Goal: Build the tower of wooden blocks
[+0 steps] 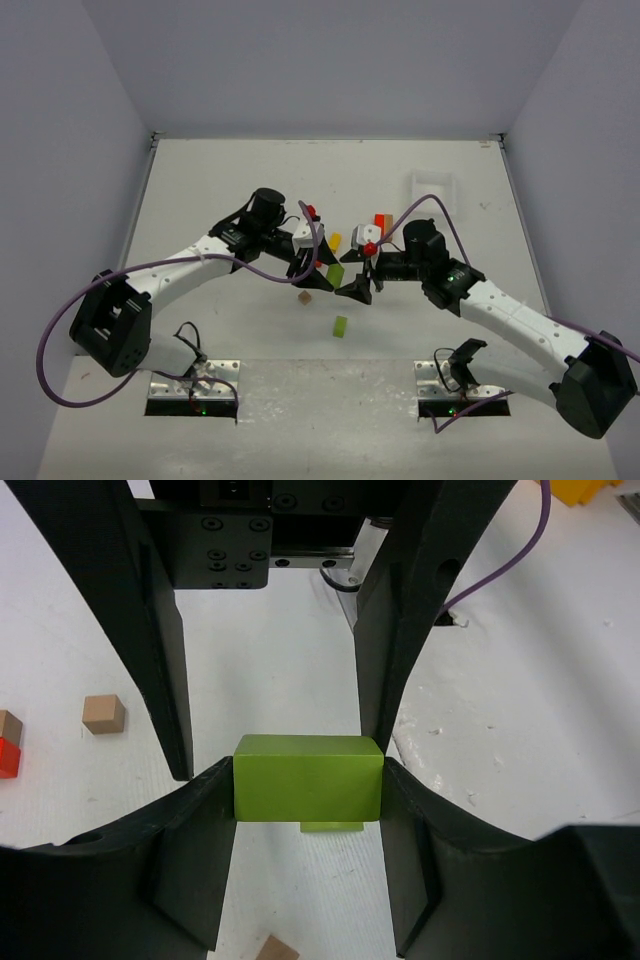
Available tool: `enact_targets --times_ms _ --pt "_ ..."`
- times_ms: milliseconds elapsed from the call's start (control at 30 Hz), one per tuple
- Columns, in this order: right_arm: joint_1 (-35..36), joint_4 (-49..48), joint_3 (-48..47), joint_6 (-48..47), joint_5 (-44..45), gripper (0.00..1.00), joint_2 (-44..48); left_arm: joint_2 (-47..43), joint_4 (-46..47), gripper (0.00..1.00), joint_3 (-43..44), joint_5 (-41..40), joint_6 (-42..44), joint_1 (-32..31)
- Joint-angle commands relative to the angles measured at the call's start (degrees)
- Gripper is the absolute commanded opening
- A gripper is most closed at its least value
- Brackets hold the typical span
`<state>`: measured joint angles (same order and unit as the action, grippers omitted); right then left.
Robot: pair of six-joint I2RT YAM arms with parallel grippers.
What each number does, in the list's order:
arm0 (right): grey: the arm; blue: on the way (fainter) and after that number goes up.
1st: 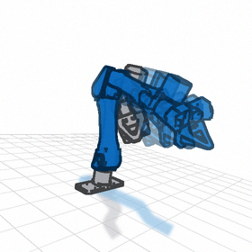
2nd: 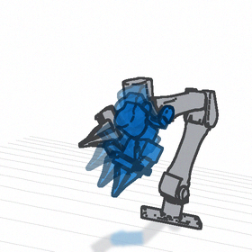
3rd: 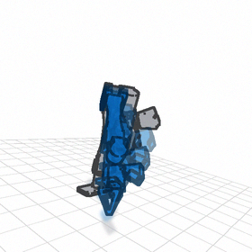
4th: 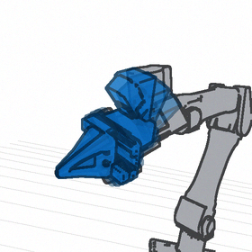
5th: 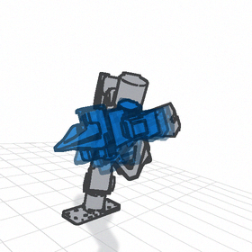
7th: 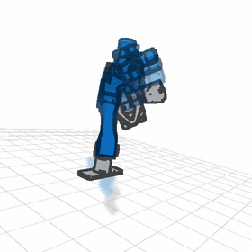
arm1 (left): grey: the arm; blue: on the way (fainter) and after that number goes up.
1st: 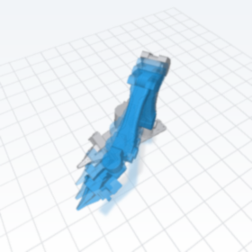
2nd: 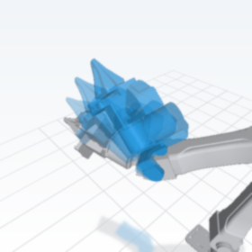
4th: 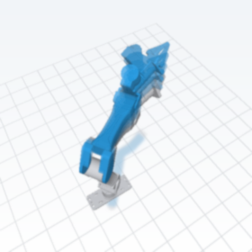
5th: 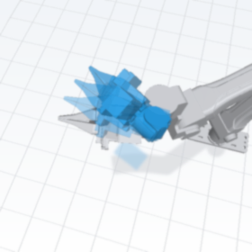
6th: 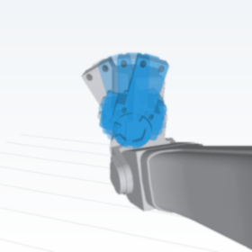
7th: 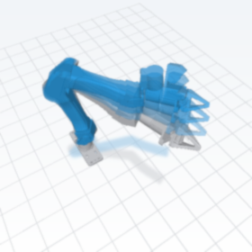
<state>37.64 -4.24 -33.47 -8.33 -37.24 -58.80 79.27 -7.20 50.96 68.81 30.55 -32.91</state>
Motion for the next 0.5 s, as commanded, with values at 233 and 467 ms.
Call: enact_targets --times_ms 233,467 --pt "-0.02 -2.35 -1.68 3.27 -3.3 0.7 0.16 -1.93 3.57 0.14 0.08 1.88 -2.31 0.12" --pt "0.05 -1.23 -2.68 3.67 -2.93 0.66 -1.11 -1.85 5.13 0.14 -0.16 0.77 -3.53 0.11"
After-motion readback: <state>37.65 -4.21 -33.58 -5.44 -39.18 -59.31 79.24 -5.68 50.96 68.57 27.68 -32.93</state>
